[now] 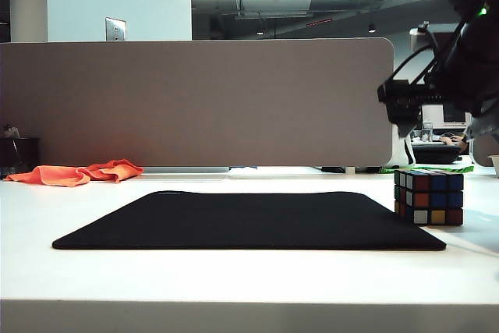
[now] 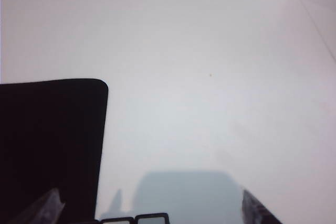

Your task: Pick up the cube on the right side of the mouse pad, then place it in the center of the mouse pad.

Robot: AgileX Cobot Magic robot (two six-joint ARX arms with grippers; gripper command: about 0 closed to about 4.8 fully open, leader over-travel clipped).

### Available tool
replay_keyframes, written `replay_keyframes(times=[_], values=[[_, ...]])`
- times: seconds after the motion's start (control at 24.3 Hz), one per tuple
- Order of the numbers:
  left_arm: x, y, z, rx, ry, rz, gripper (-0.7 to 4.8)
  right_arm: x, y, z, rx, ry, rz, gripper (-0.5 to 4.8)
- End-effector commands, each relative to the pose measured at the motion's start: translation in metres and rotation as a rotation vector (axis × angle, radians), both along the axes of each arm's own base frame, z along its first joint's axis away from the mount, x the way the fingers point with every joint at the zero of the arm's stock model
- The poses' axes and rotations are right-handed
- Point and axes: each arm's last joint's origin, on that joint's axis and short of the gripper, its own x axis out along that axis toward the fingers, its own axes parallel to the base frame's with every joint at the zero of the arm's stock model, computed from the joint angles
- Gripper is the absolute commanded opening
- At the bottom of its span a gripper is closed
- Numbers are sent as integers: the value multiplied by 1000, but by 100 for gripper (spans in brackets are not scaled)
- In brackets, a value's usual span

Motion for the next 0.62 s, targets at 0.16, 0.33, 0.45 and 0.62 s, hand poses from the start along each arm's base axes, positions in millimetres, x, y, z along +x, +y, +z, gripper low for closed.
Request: replay_keyframes(times=[0.16,0.33,0.45,0.62], values=[[0,0,2,2,-10,-3,-6,7,3,-13,3,27,14,479],[0,0,2,0,-9,-3,-6,10,4,-17,8,27,20,479],[0,0,2,0,-8,-3,-6,12,5,-22,8,30,23,479],[0,0,2,0,-8,-3,-6,14,5,-28,2,51,22,479]])
